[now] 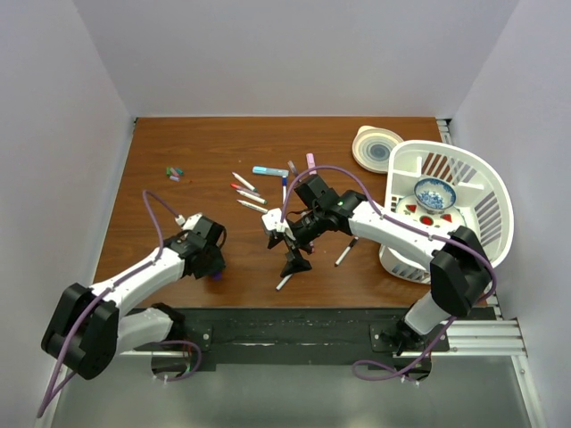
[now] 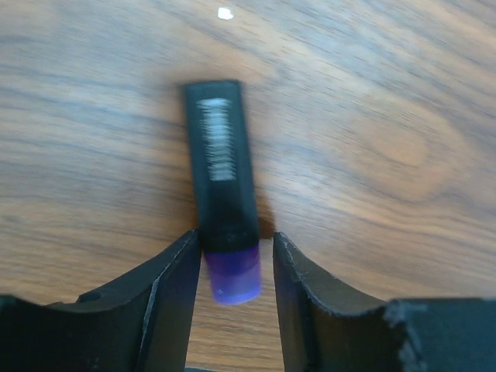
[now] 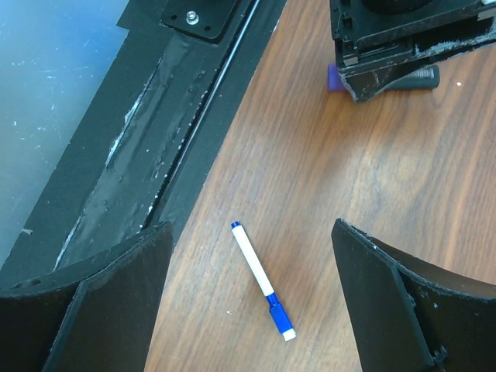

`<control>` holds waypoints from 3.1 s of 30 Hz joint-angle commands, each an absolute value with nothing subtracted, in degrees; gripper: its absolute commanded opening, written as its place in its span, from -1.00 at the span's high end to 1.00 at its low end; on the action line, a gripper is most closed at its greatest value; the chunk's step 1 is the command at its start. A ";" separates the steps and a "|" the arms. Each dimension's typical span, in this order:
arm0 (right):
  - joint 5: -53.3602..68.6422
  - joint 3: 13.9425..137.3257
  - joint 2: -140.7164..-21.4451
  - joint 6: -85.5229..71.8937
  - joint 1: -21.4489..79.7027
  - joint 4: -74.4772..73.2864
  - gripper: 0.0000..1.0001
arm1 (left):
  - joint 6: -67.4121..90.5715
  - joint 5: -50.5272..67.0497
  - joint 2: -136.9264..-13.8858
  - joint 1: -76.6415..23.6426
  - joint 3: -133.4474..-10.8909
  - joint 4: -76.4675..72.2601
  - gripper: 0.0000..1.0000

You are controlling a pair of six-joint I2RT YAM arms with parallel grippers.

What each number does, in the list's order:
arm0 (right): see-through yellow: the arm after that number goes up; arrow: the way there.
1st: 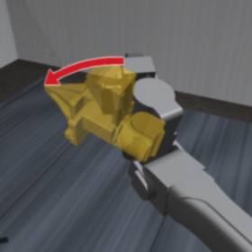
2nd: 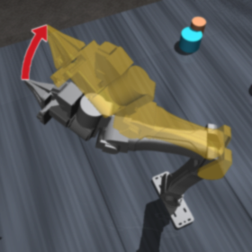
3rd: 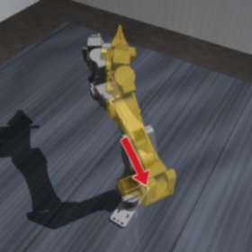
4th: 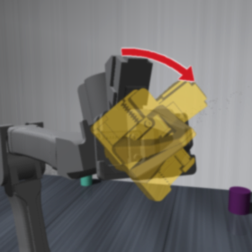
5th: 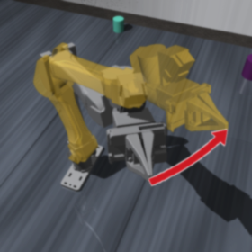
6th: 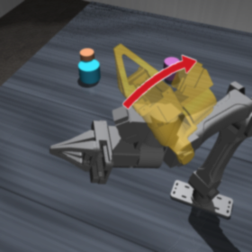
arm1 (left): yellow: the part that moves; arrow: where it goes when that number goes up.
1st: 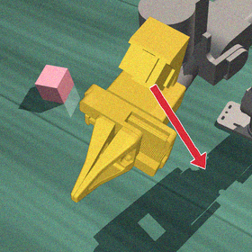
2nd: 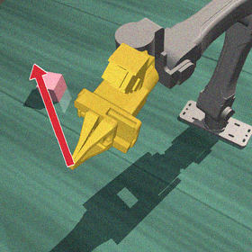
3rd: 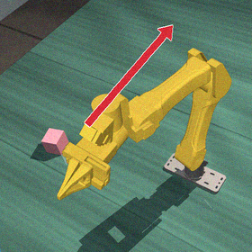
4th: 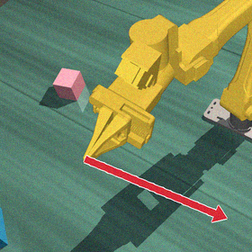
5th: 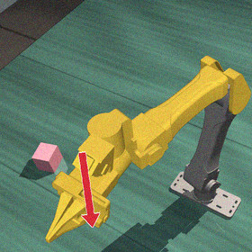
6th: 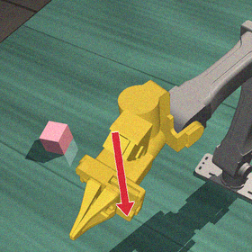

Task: Open the pen caps

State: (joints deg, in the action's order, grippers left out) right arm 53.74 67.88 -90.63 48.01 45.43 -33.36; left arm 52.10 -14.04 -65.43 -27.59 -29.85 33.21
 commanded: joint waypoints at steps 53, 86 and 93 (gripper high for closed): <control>57.83 68.29 -88.33 51.59 44.65 -36.12 -0.76 | 57.66 -18.81 -81.66 -43.42 -33.22 36.83 0.36; 41.93 56.43 -83.94 73.48 43.68 -33.58 -0.72 | 28.91 41.11 -77.79 -42.10 -42.98 10.29 1.00; 39.38 56.69 -85.52 74.44 45.44 -34.37 -0.32 | 31.29 46.93 -74.89 -39.64 -41.05 4.84 1.00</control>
State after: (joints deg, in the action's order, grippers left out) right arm 40.64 56.86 -84.60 72.71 44.18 -34.89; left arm 29.43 40.16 -77.80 -41.41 -41.91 10.94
